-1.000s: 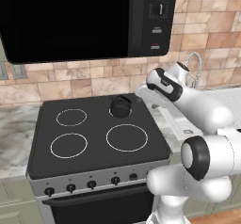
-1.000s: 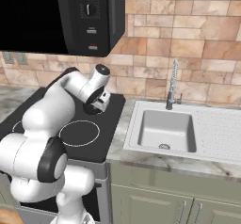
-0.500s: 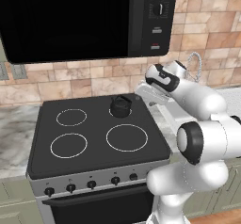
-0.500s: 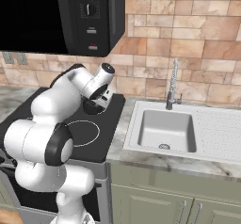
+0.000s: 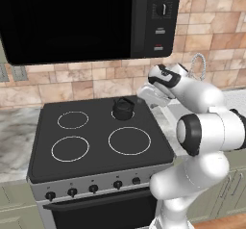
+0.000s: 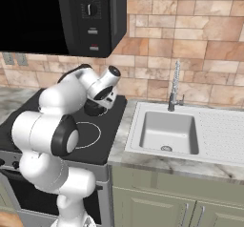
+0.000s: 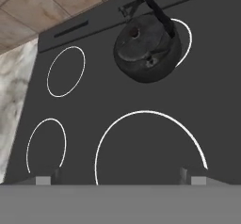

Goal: The kettle is done boiling. Turn off the stove, then wait for 300 timesteps before moving the kettle to the dining table.

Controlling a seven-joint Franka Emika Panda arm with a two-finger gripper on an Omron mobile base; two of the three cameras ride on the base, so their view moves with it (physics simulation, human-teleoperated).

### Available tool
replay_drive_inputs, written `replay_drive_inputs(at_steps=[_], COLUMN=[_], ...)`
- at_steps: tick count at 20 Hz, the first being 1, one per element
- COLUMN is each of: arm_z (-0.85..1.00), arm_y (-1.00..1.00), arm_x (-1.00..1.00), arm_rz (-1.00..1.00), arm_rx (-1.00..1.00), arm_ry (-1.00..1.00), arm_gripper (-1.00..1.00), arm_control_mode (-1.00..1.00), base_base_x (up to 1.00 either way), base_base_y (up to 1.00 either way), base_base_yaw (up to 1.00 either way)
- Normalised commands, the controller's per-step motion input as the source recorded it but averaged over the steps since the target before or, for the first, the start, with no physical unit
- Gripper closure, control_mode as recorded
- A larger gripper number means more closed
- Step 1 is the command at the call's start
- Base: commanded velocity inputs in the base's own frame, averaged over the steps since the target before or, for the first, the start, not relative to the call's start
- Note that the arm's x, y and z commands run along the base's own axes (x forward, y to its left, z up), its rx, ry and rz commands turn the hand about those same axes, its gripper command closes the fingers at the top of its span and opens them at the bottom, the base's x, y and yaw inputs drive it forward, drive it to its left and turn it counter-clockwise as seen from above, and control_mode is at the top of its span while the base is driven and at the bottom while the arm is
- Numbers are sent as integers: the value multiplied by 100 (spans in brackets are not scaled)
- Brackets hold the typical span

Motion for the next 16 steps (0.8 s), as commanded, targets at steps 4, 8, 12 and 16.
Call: replay_drive_inputs(at_steps=[4,8,12,16], arm_z=[-14,-12,-16,-11], arm_y=[-3,-1,0,0], arm_x=[5,7,6,3], arm_rz=[7,8,10,10], arm_rx=[1,0,0,0], arm_ry=[-7,-11,-15,-13], arm_gripper=[-100,-100,-100,-100], arm_control_mode=[-100,-100,-100,-100], base_base_x=[0,0,0,0], base_base_y=[0,0,0,0], base_base_yaw=[0,0,0,0])
